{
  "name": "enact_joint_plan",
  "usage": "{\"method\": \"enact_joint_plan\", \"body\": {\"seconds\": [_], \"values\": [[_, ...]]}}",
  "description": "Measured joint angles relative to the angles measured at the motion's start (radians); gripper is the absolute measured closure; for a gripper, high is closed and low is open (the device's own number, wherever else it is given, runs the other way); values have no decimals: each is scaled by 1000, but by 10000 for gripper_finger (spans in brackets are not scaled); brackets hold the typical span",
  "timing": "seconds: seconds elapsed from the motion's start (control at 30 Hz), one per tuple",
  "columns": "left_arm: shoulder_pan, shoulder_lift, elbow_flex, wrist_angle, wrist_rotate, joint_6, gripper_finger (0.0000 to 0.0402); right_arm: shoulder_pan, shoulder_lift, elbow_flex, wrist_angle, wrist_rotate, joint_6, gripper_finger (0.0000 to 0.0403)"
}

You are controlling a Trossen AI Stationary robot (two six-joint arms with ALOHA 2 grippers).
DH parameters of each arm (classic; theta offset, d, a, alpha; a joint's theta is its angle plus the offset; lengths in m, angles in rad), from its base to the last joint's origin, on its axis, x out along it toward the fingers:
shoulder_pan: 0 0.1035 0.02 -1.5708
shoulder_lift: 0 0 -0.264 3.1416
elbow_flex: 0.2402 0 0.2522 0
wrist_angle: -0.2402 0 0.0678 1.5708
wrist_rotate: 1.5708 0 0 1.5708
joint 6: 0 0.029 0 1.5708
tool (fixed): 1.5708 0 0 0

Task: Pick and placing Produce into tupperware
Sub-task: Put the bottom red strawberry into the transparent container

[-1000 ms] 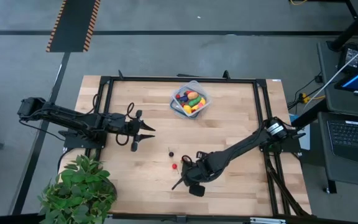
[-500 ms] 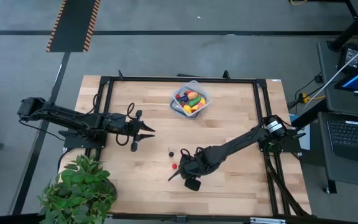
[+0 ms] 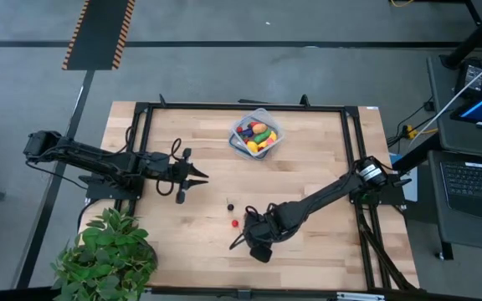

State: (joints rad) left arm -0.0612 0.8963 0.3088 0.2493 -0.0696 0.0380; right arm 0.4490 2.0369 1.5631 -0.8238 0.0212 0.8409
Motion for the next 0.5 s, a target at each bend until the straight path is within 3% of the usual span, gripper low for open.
{"method": "enact_joint_plan", "body": {"seconds": [0.2, 0.5], "values": [[0, 0, 0, -16, 0, 0, 342, 7, 0, 0, 0, 2, -5, 195], [0, 0, 0, -26, 0, 0, 354, 7, 0, -1, -23, 49, -7, 161]]}}
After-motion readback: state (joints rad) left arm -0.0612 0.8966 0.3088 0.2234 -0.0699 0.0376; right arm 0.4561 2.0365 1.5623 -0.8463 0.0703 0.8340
